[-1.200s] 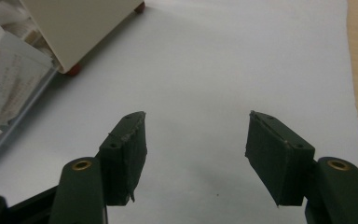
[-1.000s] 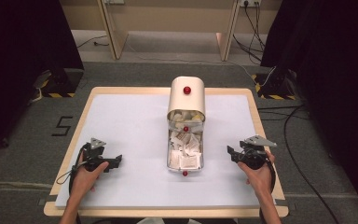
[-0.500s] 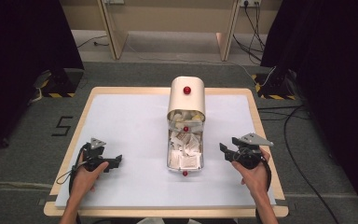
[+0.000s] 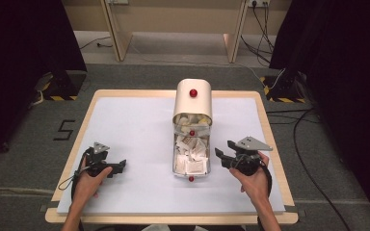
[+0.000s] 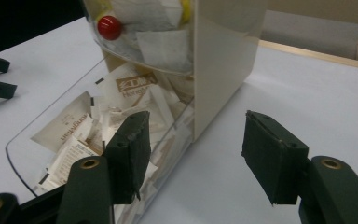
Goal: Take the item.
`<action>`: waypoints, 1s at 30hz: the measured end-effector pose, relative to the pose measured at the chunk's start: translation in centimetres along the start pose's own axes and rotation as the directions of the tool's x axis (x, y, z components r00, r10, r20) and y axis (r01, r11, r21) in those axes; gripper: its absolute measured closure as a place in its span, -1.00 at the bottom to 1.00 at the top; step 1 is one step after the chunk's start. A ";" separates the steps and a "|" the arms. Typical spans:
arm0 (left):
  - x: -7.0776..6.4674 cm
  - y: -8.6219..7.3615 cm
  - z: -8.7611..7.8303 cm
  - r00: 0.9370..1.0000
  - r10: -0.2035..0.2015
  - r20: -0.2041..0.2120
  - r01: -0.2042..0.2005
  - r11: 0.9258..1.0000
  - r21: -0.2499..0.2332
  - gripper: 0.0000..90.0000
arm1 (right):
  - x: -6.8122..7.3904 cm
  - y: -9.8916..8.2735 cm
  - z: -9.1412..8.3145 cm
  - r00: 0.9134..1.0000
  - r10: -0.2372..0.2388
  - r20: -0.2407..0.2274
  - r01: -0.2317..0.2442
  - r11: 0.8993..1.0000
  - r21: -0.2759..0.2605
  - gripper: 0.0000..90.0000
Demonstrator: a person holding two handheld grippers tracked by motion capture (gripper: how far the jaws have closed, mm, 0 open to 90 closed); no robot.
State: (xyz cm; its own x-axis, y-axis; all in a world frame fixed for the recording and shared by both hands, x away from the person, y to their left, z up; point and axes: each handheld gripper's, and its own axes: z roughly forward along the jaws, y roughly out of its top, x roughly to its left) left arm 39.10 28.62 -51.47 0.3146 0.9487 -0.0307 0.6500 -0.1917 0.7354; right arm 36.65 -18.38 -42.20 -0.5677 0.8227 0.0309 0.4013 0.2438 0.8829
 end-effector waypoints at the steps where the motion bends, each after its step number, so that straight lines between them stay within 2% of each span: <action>1: 0.0 0.0 0.0 1.000 0.000 0.000 0.000 1.000 0.000 -1.00 | 0.1 0.1 0.1 1.000 -0.002 -0.005 0.002 1.000 -0.004 -0.07; 8: 0.0 0.0 0.0 1.000 0.000 0.000 0.000 1.000 0.000 -1.00 | 1.3 0.8 0.4 0.999 -0.019 -0.038 0.018 1.000 -0.018 -0.06; 15: 0.0 0.0 0.0 1.000 -0.001 0.000 0.001 1.000 0.000 -1.00 | 2.5 1.2 1.3 0.997 -0.040 -0.073 0.040 0.999 -0.008 -0.06; 25: 0.0 0.0 0.0 1.000 0.000 0.000 0.000 1.000 -0.001 -1.00 | 3.4 1.4 3.2 0.992 -0.054 -0.110 0.057 0.998 0.018 -0.09; 30: 0.0 0.0 0.0 1.000 0.000 0.000 0.000 1.000 0.000 -1.00 | 3.6 1.5 4.1 0.992 -0.053 -0.111 0.057 0.998 0.030 -0.13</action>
State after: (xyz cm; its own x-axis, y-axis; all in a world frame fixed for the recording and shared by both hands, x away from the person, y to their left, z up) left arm 39.09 28.63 -51.47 0.3147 0.9487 -0.0309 0.6498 -0.1916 0.7356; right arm 38.19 -12.96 -42.70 -0.6645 0.7464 0.0359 0.3899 0.3053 0.8688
